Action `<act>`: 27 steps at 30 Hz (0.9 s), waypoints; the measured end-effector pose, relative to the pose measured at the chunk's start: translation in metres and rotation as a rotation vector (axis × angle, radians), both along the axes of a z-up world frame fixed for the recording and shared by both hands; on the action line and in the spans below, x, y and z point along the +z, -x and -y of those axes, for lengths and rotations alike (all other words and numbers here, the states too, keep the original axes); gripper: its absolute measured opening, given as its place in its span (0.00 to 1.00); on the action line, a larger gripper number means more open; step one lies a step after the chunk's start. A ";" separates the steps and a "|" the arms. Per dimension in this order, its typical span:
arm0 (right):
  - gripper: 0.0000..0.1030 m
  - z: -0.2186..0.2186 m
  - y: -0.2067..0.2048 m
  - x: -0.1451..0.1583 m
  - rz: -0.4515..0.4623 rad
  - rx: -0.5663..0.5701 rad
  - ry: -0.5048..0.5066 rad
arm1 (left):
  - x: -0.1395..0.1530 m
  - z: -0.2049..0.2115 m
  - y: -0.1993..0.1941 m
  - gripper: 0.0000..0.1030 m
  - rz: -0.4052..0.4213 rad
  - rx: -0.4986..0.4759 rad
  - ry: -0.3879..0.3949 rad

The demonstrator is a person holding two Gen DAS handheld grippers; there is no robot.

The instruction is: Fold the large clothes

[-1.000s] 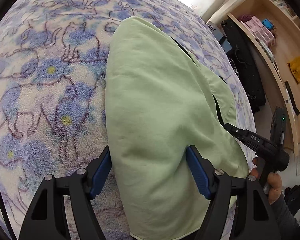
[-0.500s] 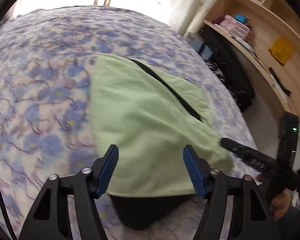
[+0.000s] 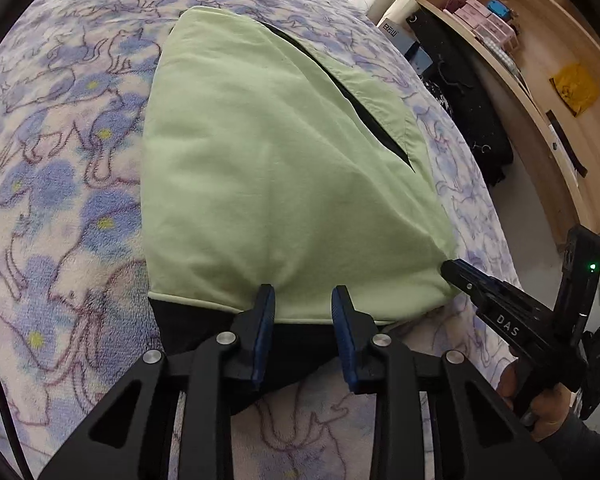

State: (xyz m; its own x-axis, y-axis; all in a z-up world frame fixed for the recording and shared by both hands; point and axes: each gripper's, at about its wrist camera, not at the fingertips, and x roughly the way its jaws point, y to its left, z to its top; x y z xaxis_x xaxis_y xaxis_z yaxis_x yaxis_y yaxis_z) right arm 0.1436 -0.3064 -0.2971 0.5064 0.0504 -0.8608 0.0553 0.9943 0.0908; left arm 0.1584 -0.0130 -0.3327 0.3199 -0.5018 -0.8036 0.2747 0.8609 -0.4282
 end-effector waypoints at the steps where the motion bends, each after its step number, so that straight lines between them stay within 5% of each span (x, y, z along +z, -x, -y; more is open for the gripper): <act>1: 0.17 0.002 0.001 0.000 -0.005 -0.004 -0.013 | 0.003 0.003 0.002 0.28 0.003 0.001 -0.016; 24: 0.19 0.003 0.022 0.050 -0.110 0.023 -0.083 | 0.060 0.002 0.018 0.35 -0.040 0.051 -0.115; 27: 0.20 0.004 0.018 0.056 -0.121 0.031 -0.095 | 0.066 0.002 0.014 0.45 -0.035 0.062 -0.131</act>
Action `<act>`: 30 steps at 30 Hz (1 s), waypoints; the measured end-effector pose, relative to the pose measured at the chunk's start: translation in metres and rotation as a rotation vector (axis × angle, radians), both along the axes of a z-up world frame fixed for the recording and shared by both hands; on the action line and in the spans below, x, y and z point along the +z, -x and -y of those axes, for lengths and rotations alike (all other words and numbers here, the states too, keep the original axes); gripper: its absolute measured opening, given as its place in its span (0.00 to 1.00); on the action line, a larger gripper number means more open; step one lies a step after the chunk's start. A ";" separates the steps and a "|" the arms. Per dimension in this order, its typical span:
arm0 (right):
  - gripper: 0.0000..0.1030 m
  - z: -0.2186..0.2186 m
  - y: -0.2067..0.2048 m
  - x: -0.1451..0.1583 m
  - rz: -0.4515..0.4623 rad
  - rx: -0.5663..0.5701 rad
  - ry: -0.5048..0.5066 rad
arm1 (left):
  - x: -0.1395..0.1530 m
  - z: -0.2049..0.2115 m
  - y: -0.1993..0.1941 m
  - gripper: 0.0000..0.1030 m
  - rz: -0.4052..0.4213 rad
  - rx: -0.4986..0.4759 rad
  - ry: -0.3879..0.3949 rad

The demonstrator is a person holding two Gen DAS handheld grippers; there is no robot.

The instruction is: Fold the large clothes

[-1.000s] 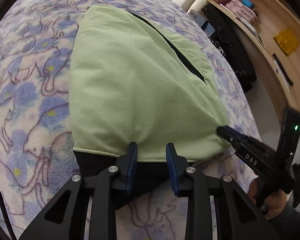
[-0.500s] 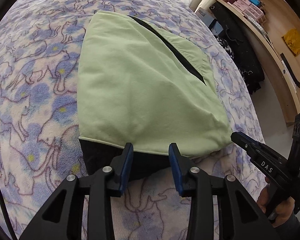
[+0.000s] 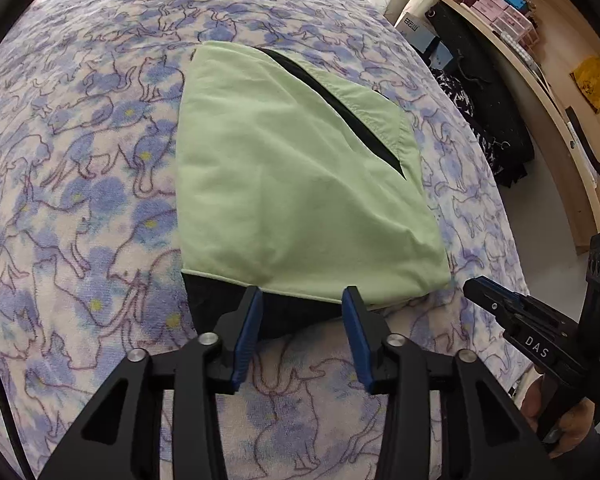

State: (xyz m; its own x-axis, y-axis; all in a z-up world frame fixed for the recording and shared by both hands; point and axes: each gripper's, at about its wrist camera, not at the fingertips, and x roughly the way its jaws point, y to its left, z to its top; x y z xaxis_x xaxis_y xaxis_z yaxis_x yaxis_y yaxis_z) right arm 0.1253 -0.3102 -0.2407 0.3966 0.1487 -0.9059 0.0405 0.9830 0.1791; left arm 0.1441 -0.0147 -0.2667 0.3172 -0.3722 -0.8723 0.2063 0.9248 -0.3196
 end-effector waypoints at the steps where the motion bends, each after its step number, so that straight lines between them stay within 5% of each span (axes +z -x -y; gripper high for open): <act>1: 0.20 0.001 -0.003 0.003 -0.001 0.004 -0.002 | 0.003 -0.001 -0.002 0.53 0.006 0.011 -0.012; 9: 0.35 0.005 -0.033 0.012 0.005 0.031 0.020 | 0.009 -0.007 -0.032 0.61 0.009 0.054 -0.044; 16: 0.62 0.009 -0.068 0.012 0.042 0.066 0.036 | -0.005 -0.008 -0.062 0.75 -0.025 0.048 -0.033; 24: 0.68 0.018 -0.111 -0.012 0.039 0.111 -0.003 | -0.033 -0.011 -0.092 0.76 -0.070 0.055 -0.040; 30: 0.68 0.034 -0.141 -0.054 -0.081 0.149 -0.114 | -0.058 -0.019 -0.113 0.82 -0.096 0.076 -0.009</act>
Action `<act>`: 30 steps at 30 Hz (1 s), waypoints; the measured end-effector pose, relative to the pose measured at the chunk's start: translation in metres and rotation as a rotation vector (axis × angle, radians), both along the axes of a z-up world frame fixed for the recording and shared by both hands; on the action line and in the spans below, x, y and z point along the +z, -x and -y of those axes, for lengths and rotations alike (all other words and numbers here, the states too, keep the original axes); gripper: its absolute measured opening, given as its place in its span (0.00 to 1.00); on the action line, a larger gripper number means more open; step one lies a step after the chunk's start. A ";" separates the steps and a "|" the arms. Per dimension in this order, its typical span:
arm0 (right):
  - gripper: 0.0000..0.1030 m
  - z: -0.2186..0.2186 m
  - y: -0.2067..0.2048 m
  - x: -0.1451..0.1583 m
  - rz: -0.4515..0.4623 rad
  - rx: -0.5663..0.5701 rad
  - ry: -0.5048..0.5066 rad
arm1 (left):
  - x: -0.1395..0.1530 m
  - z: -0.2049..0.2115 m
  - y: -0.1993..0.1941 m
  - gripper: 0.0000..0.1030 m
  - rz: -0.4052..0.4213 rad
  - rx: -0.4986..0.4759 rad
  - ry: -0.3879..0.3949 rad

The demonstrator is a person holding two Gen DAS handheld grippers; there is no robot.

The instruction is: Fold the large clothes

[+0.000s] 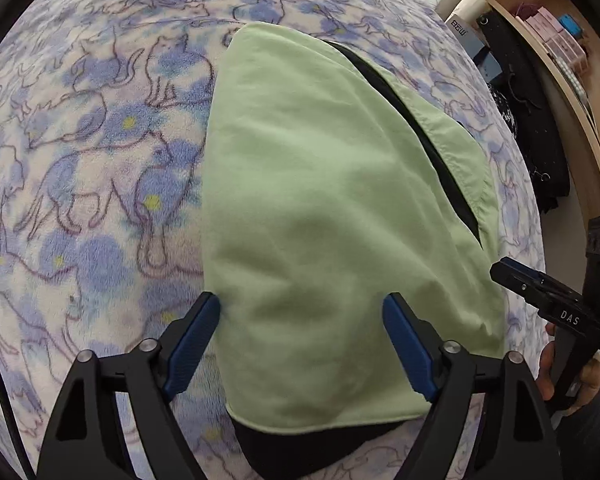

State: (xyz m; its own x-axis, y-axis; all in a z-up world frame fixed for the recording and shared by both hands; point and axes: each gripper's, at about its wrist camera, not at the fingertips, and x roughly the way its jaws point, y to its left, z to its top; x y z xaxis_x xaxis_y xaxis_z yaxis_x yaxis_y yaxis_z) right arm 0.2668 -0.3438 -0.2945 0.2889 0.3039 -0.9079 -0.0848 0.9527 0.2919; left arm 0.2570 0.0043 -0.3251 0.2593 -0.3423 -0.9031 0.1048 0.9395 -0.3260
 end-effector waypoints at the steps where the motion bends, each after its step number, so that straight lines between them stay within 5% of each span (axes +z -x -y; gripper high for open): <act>1: 0.68 0.003 -0.003 -0.006 -0.005 0.001 -0.006 | -0.004 -0.001 -0.003 0.85 -0.002 0.002 0.005; 13: 0.68 0.009 -0.034 -0.062 -0.080 0.036 -0.314 | -0.055 -0.021 -0.025 0.96 -0.079 0.004 0.274; 18: 0.53 -0.008 -0.052 -0.066 -0.071 0.053 -0.334 | -0.061 -0.025 -0.032 0.98 -0.078 0.023 0.331; 22: 0.14 -0.015 -0.049 -0.058 -0.073 0.060 -0.376 | -0.046 -0.017 -0.030 0.68 -0.010 0.015 0.269; 26: 0.10 -0.031 -0.041 -0.034 -0.020 0.062 -0.321 | -0.022 -0.011 -0.017 0.43 0.059 -0.017 0.194; 30: 0.10 -0.046 -0.027 -0.007 0.025 0.037 -0.304 | 0.001 -0.013 -0.009 0.36 0.078 -0.029 0.160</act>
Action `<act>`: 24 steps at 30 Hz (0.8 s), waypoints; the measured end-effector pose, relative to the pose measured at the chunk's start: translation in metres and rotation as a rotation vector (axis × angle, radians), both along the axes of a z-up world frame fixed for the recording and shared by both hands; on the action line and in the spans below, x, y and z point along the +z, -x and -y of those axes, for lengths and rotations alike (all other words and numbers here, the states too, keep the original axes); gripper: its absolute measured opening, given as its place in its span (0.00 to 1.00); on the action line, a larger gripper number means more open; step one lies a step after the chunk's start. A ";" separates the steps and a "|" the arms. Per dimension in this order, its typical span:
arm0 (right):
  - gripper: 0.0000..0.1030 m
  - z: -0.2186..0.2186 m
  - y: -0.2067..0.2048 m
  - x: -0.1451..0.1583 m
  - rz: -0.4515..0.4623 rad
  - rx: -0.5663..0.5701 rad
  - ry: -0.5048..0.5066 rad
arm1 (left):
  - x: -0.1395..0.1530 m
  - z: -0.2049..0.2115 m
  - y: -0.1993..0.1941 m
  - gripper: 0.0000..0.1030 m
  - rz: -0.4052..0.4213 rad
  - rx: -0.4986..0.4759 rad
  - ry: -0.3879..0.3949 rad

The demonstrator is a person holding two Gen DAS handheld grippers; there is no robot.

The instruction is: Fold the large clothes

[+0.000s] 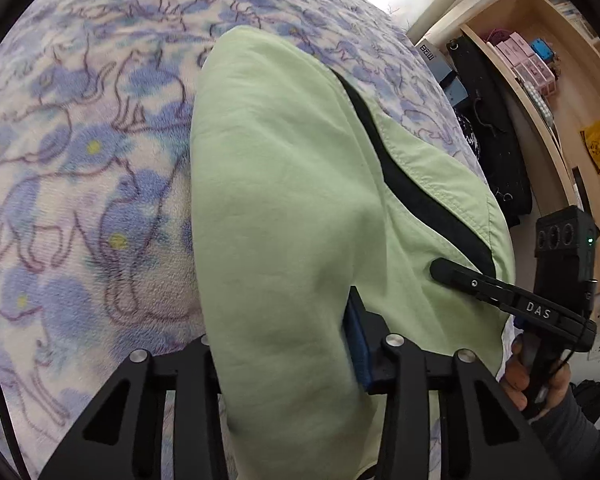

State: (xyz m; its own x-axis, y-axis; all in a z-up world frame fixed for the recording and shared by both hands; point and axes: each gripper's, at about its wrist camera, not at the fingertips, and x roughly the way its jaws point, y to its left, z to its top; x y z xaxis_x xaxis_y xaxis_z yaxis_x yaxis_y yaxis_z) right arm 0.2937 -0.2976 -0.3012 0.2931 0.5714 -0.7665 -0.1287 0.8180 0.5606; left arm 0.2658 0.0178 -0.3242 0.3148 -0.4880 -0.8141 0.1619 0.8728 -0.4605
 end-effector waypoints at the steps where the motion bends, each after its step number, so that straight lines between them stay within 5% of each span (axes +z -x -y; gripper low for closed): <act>1: 0.09 -0.004 0.004 0.006 0.007 -0.002 0.008 | 0.007 -0.001 0.004 0.36 0.011 -0.007 -0.018; 14: 0.09 -0.080 0.062 0.065 0.022 0.015 -0.008 | 0.083 -0.095 0.064 0.35 0.050 0.003 -0.063; 24: 0.09 -0.160 0.065 0.104 0.056 0.095 -0.012 | 0.122 -0.173 0.076 0.35 0.065 0.069 -0.077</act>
State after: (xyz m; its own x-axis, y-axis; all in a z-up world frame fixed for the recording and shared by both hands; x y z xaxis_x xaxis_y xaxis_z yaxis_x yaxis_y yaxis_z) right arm 0.2282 -0.1379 -0.1975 0.2792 0.6081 -0.7432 -0.2368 0.7936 0.5604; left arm 0.1893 0.1911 -0.2022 0.3985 -0.4002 -0.8253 0.1277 0.9152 -0.3821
